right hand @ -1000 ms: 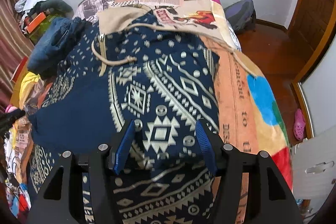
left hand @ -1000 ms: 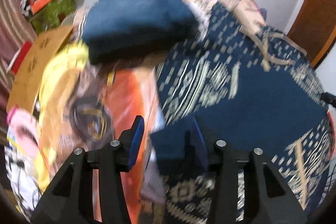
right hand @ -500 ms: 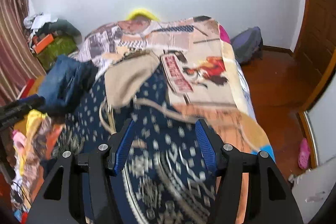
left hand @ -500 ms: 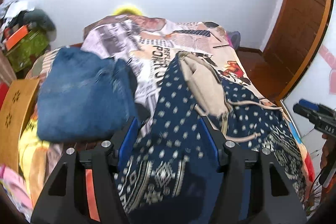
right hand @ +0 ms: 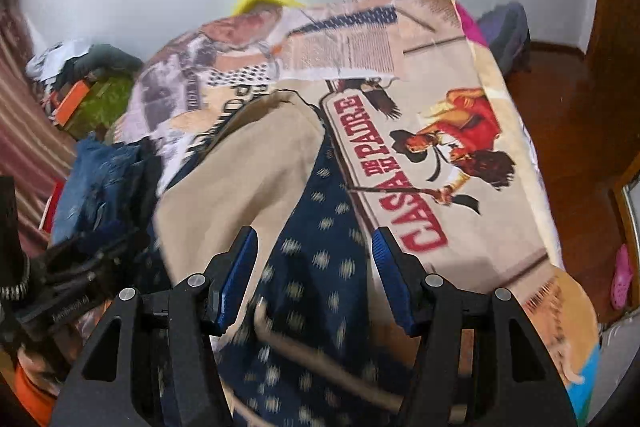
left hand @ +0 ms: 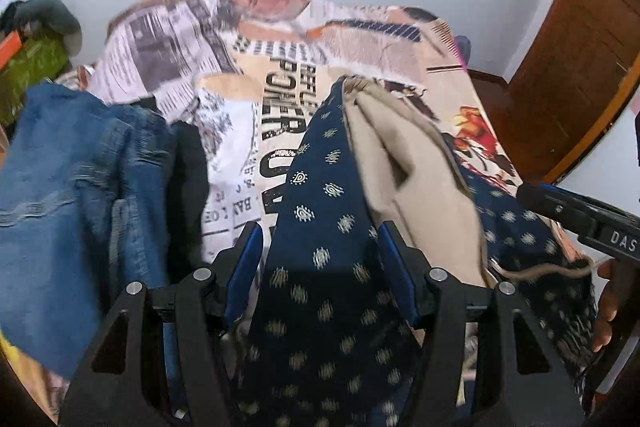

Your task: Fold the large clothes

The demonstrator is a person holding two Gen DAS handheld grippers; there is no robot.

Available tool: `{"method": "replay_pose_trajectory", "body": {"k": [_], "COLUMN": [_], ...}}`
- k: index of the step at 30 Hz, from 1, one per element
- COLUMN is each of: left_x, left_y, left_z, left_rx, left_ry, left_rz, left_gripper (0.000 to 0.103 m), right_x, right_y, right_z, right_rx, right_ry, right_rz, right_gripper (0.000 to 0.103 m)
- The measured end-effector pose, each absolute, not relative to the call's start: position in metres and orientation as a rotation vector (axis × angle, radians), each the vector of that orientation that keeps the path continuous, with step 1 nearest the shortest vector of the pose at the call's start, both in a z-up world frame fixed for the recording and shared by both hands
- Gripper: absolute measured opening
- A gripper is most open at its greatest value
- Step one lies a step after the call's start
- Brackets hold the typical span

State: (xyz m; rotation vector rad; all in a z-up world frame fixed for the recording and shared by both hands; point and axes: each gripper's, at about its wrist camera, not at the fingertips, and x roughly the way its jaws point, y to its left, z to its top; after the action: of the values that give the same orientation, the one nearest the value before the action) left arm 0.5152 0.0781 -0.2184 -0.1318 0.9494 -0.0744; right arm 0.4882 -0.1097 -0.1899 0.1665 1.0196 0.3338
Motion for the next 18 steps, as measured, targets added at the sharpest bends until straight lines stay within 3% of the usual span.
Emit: {"method": "replay_pose_trajectory", "body": {"k": [4, 8, 10, 11, 13, 14, 15, 18], "left_x": [0.537, 0.545, 0.546, 0.544, 0.543, 0.540, 0.539, 0.526], "left_y": [0.085, 0.087, 0.087, 0.087, 0.085, 0.083, 0.082, 0.082], "left_z": [-0.238, -0.246, -0.248, -0.248, -0.244, -0.240, -0.237, -0.224], "left_rx": [-0.204, -0.292, -0.324, -0.336, -0.325, -0.311, -0.297, -0.303], "left_ry": [0.985, 0.976, 0.979, 0.974, 0.972, 0.976, 0.978, 0.972], "left_rz": [-0.048, -0.076, -0.083, -0.089, -0.102, -0.102, -0.095, -0.119], "left_gripper": [0.059, 0.059, 0.051, 0.046, 0.020, 0.015, 0.010, 0.009], "right_x": [0.518, 0.524, 0.520, 0.520, 0.514, 0.514, 0.510, 0.496], "right_y": [-0.103, -0.098, -0.102, -0.103, -0.104, -0.104, -0.104, -0.103], "right_z": [-0.219, -0.234, -0.234, -0.234, -0.229, -0.226, -0.222, -0.202], "right_rx": [0.232, 0.230, 0.255, 0.262, 0.266, 0.254, 0.232, 0.163], "right_ry": [1.147, 1.152, 1.139, 1.137, 1.132, 1.124, 1.115, 1.067], "right_rz": [0.319, 0.315, 0.315, 0.318, 0.346, 0.344, 0.332, 0.337], "right_gripper": [0.056, 0.056, 0.053, 0.039, 0.019, 0.012, 0.011, 0.009]}}
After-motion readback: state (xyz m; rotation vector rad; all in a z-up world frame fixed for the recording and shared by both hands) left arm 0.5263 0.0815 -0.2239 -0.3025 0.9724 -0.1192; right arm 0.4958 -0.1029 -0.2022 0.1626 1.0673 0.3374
